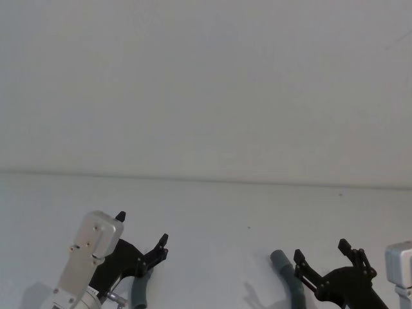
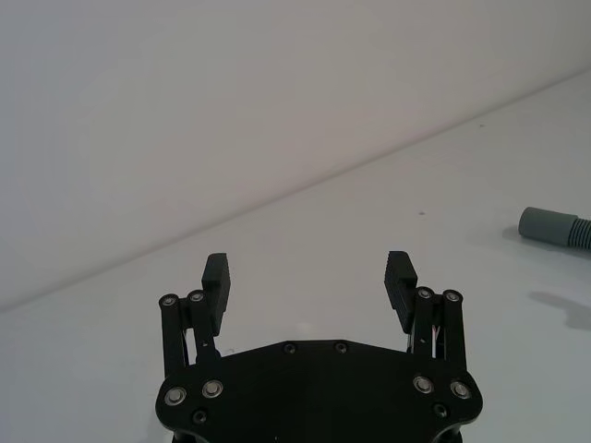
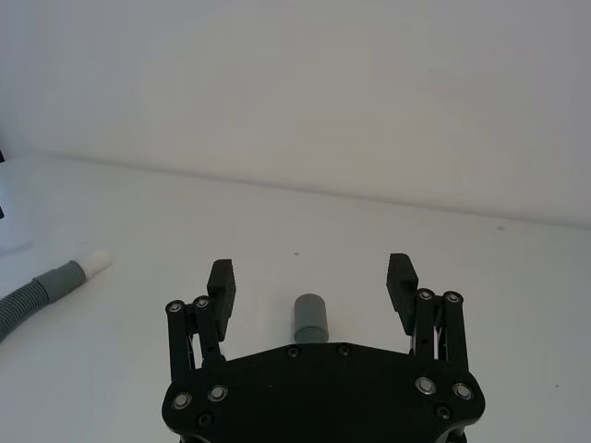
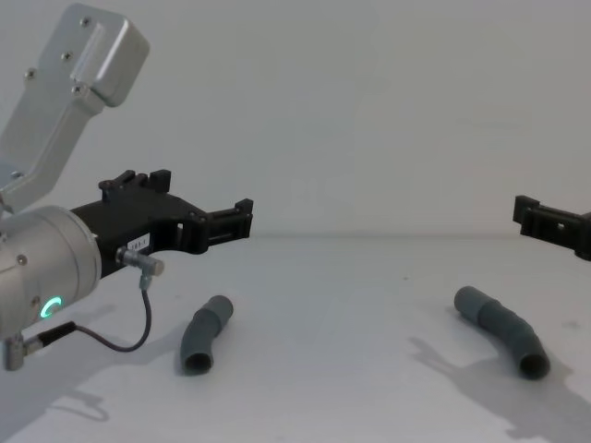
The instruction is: Use both hands to pick up one end of the pipe from the table, align the ends, and insert them.
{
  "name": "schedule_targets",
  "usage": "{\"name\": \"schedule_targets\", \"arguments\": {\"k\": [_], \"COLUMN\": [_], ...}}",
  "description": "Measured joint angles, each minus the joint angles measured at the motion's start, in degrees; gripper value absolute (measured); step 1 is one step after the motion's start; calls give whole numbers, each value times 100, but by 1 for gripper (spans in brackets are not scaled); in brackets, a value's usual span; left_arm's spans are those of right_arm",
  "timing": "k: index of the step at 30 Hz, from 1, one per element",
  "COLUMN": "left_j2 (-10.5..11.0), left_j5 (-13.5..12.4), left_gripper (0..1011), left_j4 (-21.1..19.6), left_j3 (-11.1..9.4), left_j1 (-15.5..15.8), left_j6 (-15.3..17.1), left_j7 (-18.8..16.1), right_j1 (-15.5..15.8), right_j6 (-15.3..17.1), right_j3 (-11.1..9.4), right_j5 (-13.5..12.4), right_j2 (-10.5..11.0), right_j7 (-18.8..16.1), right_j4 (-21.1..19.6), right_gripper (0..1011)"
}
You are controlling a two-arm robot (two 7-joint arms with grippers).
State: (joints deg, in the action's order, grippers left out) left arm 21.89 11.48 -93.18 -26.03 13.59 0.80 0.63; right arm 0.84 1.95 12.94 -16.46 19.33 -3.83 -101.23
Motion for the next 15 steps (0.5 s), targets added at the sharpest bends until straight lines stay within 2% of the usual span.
{"name": "schedule_targets", "arguments": {"k": [15], "left_j2": [0], "left_j5": [0], "left_gripper": [1001], "left_j4": [0], "left_j3": [0], "left_j1": [0], "left_j6": [0], "left_j7": [0], "right_j1": [0], "right_j6": [0], "right_j3": [0], "right_j5": [0], "right_j2": [0], "right_j7": [0], "right_j4": [0], "right_gripper": [1000]}}
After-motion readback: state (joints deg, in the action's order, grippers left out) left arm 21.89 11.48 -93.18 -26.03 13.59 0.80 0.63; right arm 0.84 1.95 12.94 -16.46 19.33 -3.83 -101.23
